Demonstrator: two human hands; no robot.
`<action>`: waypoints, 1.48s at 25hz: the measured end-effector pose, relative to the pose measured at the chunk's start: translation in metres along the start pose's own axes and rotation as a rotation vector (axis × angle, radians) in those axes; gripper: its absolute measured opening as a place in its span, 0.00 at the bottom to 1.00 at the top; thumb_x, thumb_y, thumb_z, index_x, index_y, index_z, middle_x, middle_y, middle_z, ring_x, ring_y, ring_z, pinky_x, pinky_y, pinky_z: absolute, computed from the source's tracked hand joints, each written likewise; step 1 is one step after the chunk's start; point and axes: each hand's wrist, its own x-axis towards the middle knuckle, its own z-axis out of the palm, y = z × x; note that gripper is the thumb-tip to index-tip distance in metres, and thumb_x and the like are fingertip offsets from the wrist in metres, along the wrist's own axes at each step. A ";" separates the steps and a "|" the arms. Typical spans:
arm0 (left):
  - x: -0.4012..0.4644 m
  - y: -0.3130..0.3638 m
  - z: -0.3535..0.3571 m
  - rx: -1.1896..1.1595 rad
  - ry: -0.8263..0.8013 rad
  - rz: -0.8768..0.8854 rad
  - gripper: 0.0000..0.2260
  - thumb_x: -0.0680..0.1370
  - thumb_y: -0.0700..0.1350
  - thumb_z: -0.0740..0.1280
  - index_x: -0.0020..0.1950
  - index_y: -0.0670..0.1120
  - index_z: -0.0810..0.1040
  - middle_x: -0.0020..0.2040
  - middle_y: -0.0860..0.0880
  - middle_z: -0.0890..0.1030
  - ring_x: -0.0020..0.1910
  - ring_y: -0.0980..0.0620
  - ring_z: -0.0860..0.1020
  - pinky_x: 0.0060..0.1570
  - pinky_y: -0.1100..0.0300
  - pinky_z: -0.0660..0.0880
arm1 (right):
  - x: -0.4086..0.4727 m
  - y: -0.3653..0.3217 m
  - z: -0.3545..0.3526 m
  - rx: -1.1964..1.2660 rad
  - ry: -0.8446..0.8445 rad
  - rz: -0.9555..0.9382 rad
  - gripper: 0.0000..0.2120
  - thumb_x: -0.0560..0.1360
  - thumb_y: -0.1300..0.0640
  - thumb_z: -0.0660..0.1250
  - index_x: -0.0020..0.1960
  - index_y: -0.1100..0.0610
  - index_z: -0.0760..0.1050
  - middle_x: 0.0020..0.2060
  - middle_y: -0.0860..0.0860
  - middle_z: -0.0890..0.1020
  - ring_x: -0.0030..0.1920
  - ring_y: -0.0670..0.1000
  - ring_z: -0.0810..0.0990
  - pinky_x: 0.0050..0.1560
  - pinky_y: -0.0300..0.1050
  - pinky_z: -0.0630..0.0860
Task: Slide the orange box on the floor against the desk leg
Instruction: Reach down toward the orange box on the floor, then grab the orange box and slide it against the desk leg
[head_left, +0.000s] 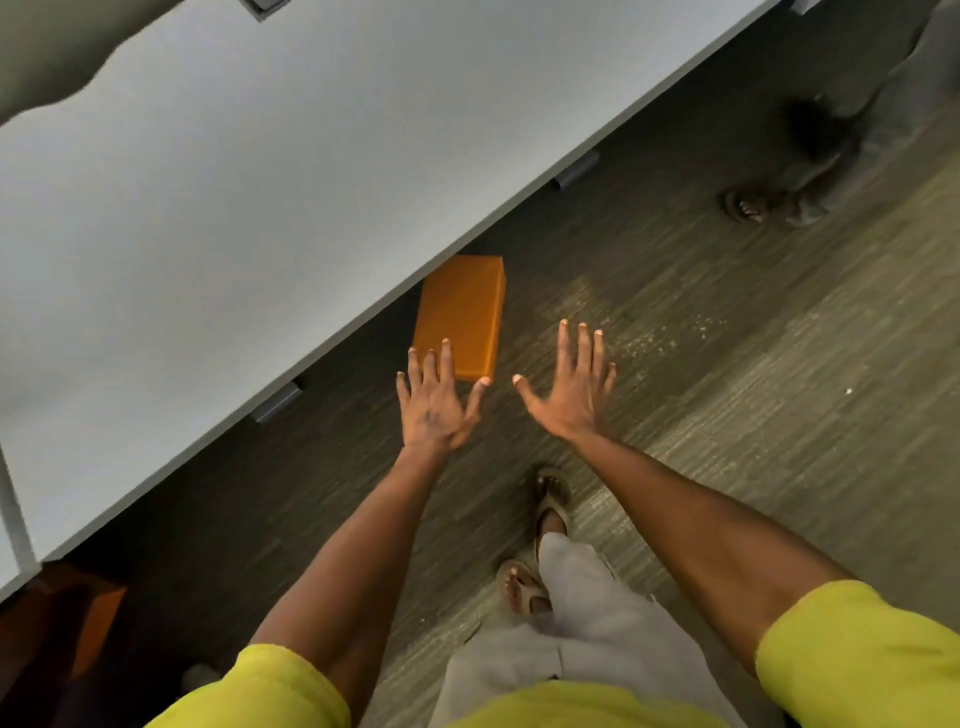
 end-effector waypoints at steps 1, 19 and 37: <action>0.013 -0.002 0.007 0.002 -0.006 -0.016 0.39 0.80 0.71 0.47 0.84 0.50 0.43 0.83 0.42 0.55 0.83 0.39 0.47 0.81 0.36 0.48 | 0.011 0.000 0.007 -0.001 -0.014 -0.002 0.51 0.74 0.28 0.61 0.83 0.50 0.39 0.84 0.58 0.47 0.83 0.61 0.42 0.78 0.70 0.47; 0.299 -0.171 0.304 0.115 0.101 0.038 0.38 0.80 0.68 0.52 0.83 0.45 0.54 0.81 0.37 0.62 0.81 0.34 0.58 0.76 0.35 0.60 | 0.224 0.062 0.379 0.119 -0.052 0.011 0.48 0.77 0.30 0.59 0.84 0.52 0.40 0.83 0.59 0.40 0.82 0.63 0.36 0.80 0.69 0.40; 0.417 -0.305 0.442 -0.669 0.216 -0.263 0.51 0.71 0.56 0.78 0.83 0.43 0.51 0.82 0.38 0.56 0.81 0.39 0.57 0.77 0.48 0.60 | 0.309 0.053 0.596 0.613 0.096 0.162 0.38 0.80 0.38 0.63 0.82 0.55 0.55 0.70 0.63 0.76 0.68 0.68 0.76 0.66 0.59 0.73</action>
